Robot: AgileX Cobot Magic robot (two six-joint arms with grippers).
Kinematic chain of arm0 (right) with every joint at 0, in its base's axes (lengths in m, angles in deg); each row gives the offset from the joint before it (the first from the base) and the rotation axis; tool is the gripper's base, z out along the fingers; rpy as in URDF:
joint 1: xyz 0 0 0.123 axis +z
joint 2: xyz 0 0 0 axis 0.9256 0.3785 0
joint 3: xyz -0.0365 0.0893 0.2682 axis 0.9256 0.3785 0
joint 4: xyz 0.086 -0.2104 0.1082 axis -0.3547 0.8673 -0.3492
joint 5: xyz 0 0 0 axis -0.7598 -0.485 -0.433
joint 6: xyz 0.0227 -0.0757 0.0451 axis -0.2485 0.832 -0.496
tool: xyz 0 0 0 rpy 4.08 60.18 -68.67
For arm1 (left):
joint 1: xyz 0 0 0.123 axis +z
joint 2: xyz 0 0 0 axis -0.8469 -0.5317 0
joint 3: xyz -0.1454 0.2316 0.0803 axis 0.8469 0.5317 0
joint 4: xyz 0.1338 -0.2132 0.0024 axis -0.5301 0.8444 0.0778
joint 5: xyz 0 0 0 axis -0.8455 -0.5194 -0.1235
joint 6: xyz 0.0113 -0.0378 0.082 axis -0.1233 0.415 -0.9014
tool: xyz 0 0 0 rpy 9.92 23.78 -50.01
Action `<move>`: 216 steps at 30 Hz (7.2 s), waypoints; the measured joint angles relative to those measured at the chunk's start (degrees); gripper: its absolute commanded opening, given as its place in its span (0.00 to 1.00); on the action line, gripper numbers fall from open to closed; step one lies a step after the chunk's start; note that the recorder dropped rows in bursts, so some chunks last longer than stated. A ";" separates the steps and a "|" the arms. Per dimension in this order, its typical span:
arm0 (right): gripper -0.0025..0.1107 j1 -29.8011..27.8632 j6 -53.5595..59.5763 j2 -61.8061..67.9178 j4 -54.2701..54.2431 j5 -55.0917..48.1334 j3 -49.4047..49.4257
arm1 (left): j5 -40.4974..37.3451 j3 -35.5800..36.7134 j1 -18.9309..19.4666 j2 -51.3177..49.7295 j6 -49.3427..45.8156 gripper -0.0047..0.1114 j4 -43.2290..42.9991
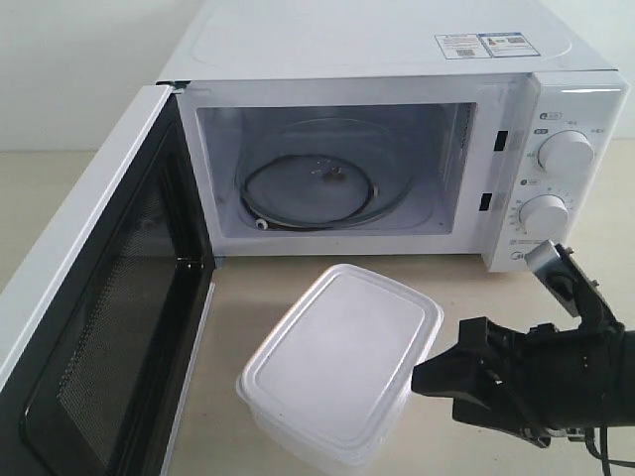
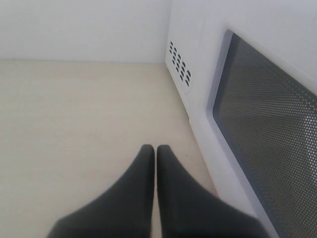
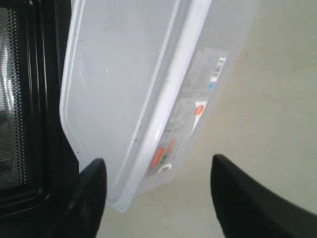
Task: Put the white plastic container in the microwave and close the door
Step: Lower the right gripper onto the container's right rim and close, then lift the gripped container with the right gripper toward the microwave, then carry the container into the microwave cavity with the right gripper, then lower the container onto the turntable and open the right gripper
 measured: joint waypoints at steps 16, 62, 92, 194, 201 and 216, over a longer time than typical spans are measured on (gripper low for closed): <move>0.46 0.12 -3.66 0.03 -0.14 3.33 -1.61 | 0.00 0.00 0.00 0.00 0.00 0.07 0.00; 0.02 11.94 -10.24 1.52 -0.79 17.41 -9.94 | 0.00 0.00 0.00 0.00 0.00 0.07 0.00; 0.02 11.94 -27.02 -38.47 -0.08 29.77 -1.61 | 0.00 0.00 0.00 0.00 0.00 0.07 0.00; 0.02 42.28 -127.54 28.88 44.56 98.09 -33.03 | 0.00 0.00 0.00 0.00 0.00 0.07 0.00; 0.02 40.86 -128.69 30.03 45.26 98.35 -35.04 | 0.00 0.00 0.00 0.00 0.00 0.07 0.00; 0.33 38.34 -127.81 30.03 50.37 99.09 -35.40 | 0.00 0.00 0.00 0.00 0.00 0.07 0.00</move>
